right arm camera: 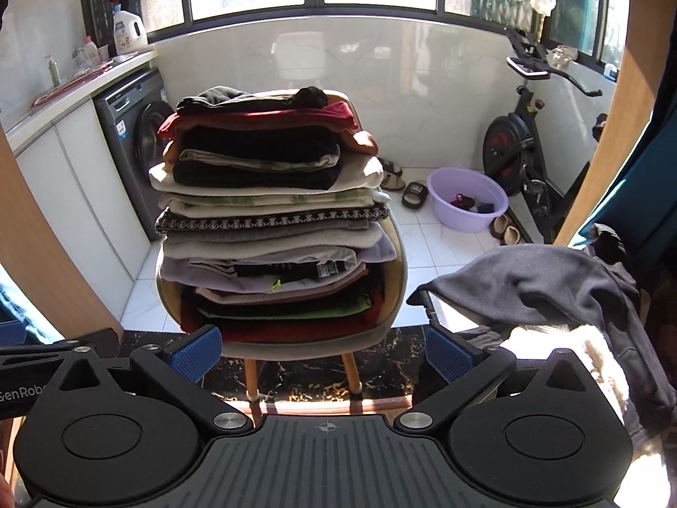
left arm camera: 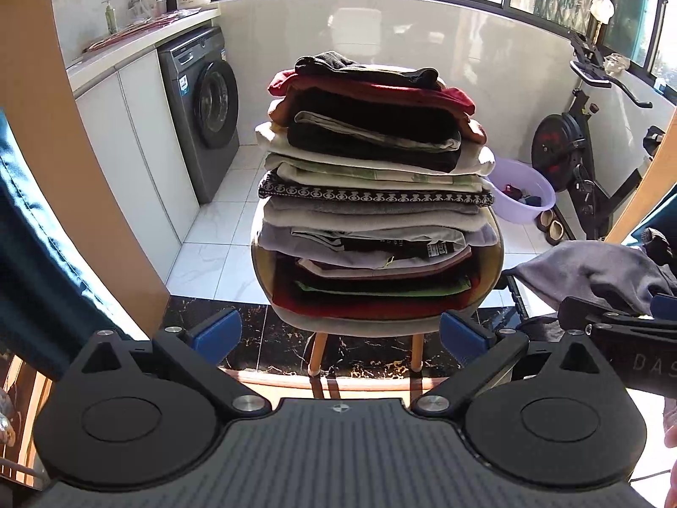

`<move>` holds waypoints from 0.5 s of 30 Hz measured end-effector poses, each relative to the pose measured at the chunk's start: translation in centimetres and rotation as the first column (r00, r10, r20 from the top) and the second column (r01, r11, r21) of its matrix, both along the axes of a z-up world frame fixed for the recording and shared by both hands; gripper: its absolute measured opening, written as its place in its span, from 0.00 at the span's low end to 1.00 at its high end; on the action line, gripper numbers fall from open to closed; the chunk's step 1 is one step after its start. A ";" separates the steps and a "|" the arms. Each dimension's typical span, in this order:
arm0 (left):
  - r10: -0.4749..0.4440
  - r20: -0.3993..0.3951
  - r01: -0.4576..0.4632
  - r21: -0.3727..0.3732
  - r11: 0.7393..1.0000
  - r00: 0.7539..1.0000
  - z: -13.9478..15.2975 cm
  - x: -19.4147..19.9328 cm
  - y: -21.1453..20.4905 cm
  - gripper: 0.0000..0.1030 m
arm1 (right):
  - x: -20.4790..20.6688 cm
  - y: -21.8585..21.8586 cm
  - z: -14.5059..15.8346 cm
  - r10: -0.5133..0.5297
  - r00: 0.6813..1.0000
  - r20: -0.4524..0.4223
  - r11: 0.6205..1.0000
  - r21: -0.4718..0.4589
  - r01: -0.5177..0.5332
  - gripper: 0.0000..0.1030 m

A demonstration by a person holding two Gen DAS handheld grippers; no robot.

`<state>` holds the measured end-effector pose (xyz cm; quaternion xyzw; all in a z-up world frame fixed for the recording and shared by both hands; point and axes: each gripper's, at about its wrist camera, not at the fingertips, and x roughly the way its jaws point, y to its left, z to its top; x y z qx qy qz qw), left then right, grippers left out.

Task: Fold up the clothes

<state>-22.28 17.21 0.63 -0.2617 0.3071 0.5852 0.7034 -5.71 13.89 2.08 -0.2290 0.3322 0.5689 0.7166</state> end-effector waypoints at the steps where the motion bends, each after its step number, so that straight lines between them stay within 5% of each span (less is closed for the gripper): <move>1: -0.007 -0.002 0.007 0.001 1.000 1.000 0.0 0.0 -0.4 0.99 | -0.1 -0.5 0.0 -0.004 1.000 0.001 1.000 -0.002 0.004 0.99; 15: 0.016 -0.037 -0.016 0.001 1.000 0.999 -0.4 1.4 -5.2 0.99 | 2.6 -6.9 0.4 -0.037 0.999 0.005 0.999 0.037 0.037 0.99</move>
